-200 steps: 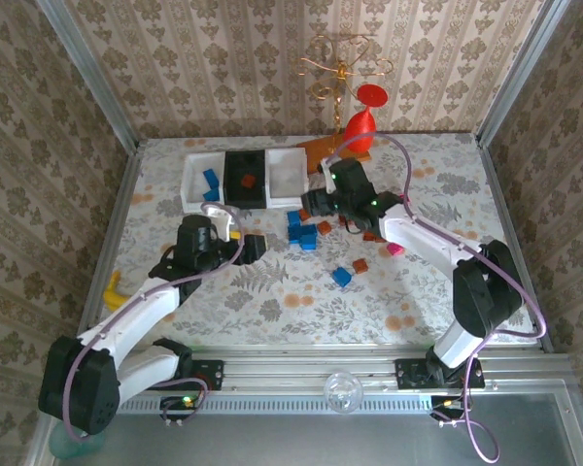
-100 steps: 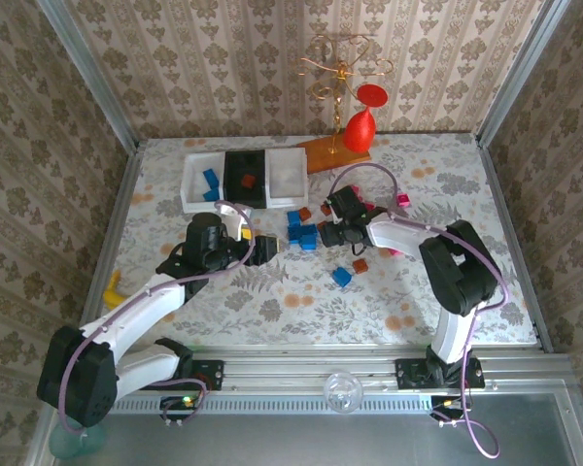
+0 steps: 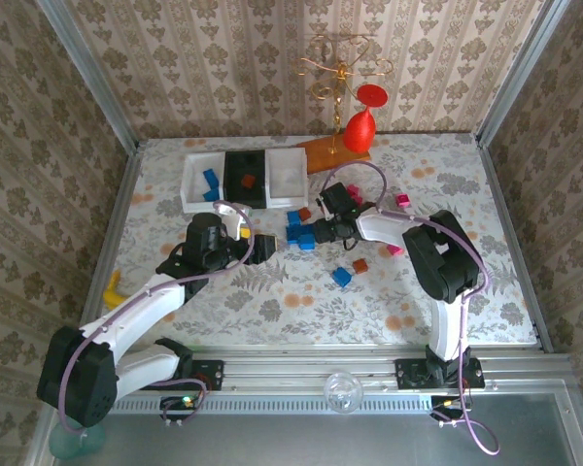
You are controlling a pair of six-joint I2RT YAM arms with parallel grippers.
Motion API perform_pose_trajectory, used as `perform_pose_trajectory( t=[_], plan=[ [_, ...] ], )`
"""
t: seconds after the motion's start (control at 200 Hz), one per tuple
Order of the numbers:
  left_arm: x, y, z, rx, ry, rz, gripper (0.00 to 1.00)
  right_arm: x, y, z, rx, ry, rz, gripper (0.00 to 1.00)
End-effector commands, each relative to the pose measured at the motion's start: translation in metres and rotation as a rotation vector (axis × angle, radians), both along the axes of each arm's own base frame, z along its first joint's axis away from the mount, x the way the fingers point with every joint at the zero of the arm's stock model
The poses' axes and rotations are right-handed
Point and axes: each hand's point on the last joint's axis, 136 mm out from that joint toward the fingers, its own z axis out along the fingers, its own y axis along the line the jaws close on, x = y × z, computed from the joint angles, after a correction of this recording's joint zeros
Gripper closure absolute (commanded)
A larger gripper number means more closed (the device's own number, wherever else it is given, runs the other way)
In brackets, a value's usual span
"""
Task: Sort the legos into containers by color
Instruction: Pick up the lego from the center of the table, then place the lego in the container.
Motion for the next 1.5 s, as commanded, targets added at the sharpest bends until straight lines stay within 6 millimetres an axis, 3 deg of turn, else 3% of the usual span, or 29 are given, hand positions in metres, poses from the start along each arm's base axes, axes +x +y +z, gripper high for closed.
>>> perform_pose_trajectory(
  t=[0.0, 0.26, 0.38, 0.475, 0.575, 0.625, 0.745, 0.92, 1.195, 1.355, 1.495],
  plan=[
    [0.001, 0.0, 0.006, 0.014, -0.023, -0.005, 0.15, 0.008, 0.008, -0.001, 0.008, -0.01, 0.019, 0.48],
    [0.001, 0.0, 0.004, 0.018, -0.02, -0.002, 0.15, 0.019, 0.008, -0.006, -0.001, -0.02, 0.039, 0.52],
    [0.002, 0.001, 0.002, 0.023, -0.019, 0.002, 0.15, 0.019, 0.008, -0.007, -0.005, -0.015, 0.046, 0.59],
    [0.003, 0.004, 0.001, 0.03, -0.02, 0.018, 0.15, 0.015, 0.008, 0.006, 0.014, -0.032, 0.044, 0.66],
    [0.008, 0.015, -0.001, 0.056, -0.027, 0.083, 0.15, 0.01, 0.012, 0.038, 0.094, -0.082, 0.041, 0.68],
    [0.011, 0.025, 0.0, 0.063, -0.034, 0.134, 0.14, 0.008, 0.021, 0.06, 0.182, -0.122, 0.045, 0.68],
    [0.024, 0.055, 0.006, 0.013, -0.038, 0.273, 0.13, 0.004, 0.066, 0.109, 0.446, -0.195, 0.117, 0.68],
    [0.043, 0.086, 0.024, -0.117, -0.031, 0.374, 0.12, 0.022, 0.113, 0.142, 0.526, -0.286, 0.173, 0.68],
    [0.06, 0.103, 0.043, -0.136, -0.024, 0.394, 0.12, 0.077, 0.173, 0.151, 0.623, -0.336, 0.156, 0.68],
    [0.057, 0.096, 0.051, -0.169, -0.028, 0.362, 0.12, 0.114, 0.194, 0.134, 0.615, -0.356, 0.12, 0.68],
    [0.051, 0.093, 0.046, -0.168, -0.001, 0.337, 0.12, 0.141, 0.209, 0.125, 0.598, -0.363, 0.116, 0.64]
  ],
)
